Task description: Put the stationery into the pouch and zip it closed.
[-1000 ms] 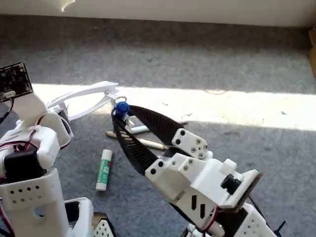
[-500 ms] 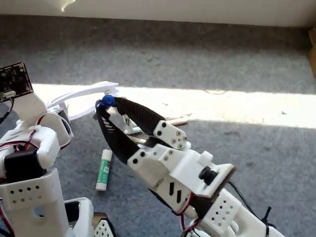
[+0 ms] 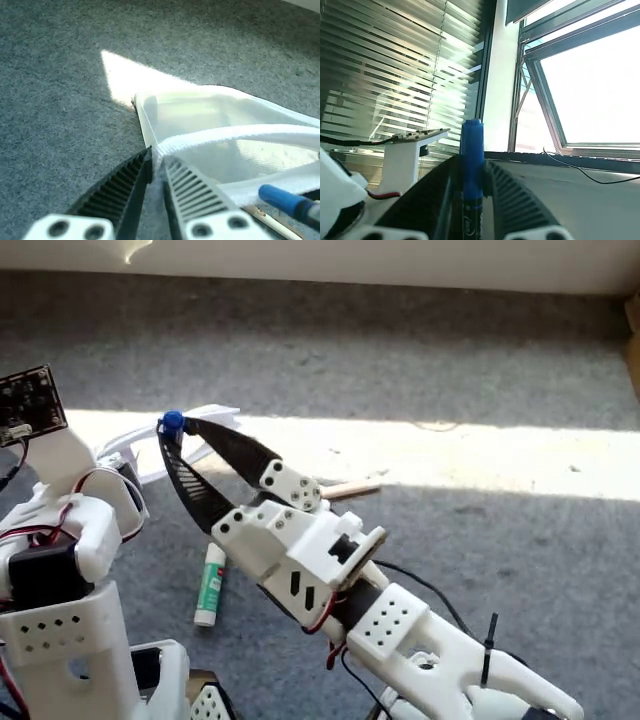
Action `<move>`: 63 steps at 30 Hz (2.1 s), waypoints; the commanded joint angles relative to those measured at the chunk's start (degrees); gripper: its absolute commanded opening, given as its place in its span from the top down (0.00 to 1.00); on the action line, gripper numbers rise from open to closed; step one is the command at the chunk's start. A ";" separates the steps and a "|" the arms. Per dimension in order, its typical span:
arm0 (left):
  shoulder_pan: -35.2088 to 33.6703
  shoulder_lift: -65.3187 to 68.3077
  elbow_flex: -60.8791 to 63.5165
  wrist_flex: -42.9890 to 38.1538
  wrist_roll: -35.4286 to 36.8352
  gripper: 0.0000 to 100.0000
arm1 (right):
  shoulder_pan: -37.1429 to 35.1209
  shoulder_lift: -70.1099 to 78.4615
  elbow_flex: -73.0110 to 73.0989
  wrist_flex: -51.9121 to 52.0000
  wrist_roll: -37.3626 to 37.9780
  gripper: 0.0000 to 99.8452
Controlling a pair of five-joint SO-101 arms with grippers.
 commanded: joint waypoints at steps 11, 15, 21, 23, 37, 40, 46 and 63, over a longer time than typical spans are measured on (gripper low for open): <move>1.19 -1.19 -0.48 -0.79 0.26 0.99 | 6.37 13.49 0.92 -17.80 -0.53 0.99; 1.19 -1.19 -0.48 -0.88 0.26 0.99 | 6.11 14.73 4.44 -21.76 -0.53 0.99; 1.19 -1.19 -0.48 -1.05 0.26 0.99 | 6.02 14.99 6.64 -21.93 -0.53 0.99; 1.19 -1.19 -0.48 -1.05 0.26 0.99 | 6.02 15.08 8.40 -21.85 -0.53 0.99; 1.19 -1.19 -0.48 -1.14 0.26 0.99 | 5.32 14.55 9.36 -8.57 -0.53 0.90; 1.19 -1.19 -0.48 -1.14 0.26 0.99 | 4.18 14.55 9.54 -7.96 -0.53 0.89; 1.19 -1.19 -0.48 -1.14 0.26 0.99 | 3.74 14.55 9.80 -7.96 -0.53 0.89; -1.71 -1.19 -0.48 -1.23 0.18 0.99 | 9.71 -19.03 6.11 44.53 -11.52 0.89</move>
